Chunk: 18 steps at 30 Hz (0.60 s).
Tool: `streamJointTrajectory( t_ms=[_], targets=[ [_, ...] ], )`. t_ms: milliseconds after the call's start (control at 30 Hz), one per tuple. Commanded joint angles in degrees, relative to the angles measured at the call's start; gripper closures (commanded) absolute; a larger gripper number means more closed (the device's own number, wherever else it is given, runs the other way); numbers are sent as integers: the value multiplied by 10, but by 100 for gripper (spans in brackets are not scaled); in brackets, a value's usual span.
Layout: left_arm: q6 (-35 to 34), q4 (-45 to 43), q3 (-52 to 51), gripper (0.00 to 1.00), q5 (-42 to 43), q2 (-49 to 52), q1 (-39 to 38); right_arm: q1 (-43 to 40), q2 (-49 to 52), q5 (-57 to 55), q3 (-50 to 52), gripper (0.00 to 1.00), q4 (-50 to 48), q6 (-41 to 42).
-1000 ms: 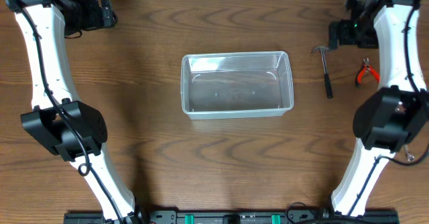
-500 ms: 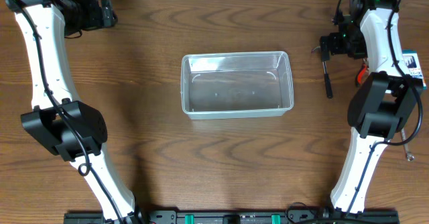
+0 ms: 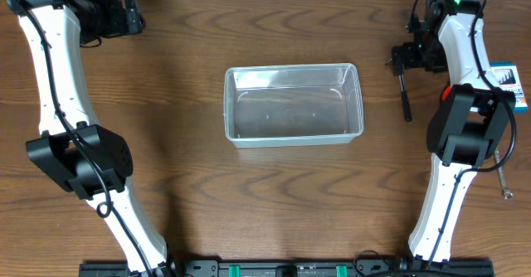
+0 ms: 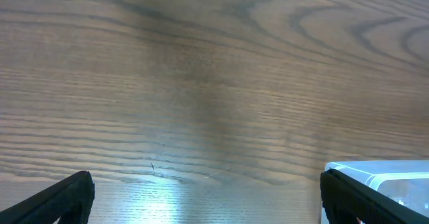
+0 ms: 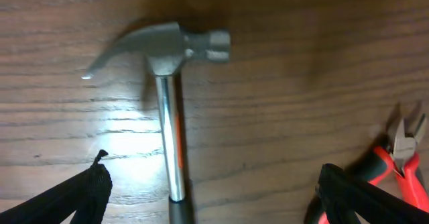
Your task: Pack container
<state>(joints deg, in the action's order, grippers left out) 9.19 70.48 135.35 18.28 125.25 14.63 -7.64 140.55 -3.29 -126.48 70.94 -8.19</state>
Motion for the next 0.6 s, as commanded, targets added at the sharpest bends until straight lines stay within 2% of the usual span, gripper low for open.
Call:
streamJointTrajectory(
  t_ms=[0,567],
  targets=[
    [-1,2,10,2,5,-3,2,6,11,14,-8,1,0,-9],
    [-1,2,10,2,5,-2,2,21,21,21,-7,1,1,-22]
  ],
)
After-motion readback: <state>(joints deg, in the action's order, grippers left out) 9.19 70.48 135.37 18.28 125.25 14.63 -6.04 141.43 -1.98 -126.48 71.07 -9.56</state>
